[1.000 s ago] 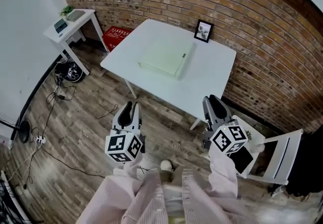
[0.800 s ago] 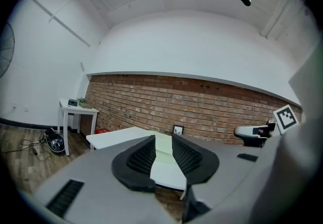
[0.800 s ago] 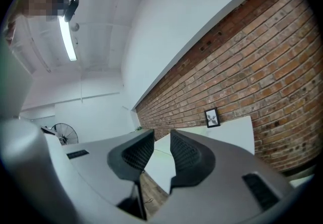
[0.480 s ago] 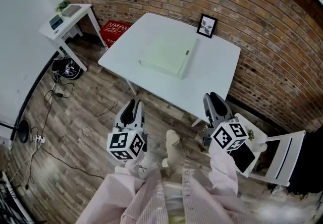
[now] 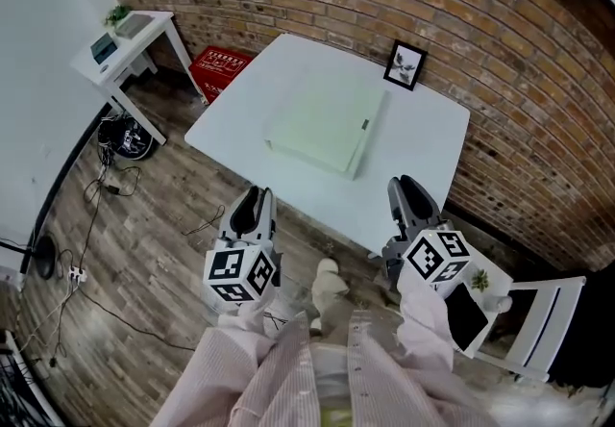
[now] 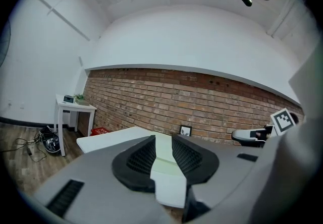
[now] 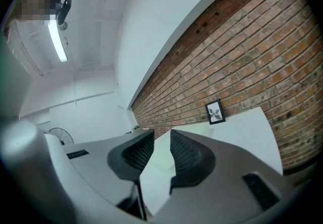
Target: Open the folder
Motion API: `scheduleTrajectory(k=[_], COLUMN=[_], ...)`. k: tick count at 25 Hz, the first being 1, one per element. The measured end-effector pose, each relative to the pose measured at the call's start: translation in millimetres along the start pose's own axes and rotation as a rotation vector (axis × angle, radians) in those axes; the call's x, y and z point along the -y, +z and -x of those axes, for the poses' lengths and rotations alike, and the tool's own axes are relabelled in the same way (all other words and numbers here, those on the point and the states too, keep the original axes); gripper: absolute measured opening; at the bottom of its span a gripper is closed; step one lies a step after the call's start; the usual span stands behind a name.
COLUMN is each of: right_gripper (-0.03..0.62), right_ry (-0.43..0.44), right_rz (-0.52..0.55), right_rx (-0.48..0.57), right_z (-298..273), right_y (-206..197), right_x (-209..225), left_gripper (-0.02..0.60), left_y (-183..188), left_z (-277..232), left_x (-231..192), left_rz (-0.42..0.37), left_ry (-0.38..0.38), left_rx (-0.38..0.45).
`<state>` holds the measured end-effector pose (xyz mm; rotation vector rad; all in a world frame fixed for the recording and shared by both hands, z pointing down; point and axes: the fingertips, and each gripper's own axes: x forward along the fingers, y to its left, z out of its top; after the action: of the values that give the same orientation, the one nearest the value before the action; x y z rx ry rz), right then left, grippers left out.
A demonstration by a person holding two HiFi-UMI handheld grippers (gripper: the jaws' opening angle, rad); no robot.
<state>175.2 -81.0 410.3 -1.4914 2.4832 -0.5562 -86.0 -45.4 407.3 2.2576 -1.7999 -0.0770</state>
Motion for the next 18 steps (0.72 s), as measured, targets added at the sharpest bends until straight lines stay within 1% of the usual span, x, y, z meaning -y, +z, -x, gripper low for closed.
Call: scheduleTrajectory(k=[7, 18], right_gripper=[0.08, 0.08], right_ry=[-0.032, -0.073], right_rz=[-0.041, -0.103], right_rx=[-0.02, -0.096], right_z=[-45.0, -100.1], right_y=[8.8, -9.0], right_x=[29.4, 69.8], left_gripper=[0.091, 0.091], left_y=[6.9, -7.5], left_z=[-54.9, -123.1], left_x=[-7.0, -17.2], left_rz=[-0.014, -0.044], left_ry=[-0.013, -0.038], left_rx=[-0.031, -0.113])
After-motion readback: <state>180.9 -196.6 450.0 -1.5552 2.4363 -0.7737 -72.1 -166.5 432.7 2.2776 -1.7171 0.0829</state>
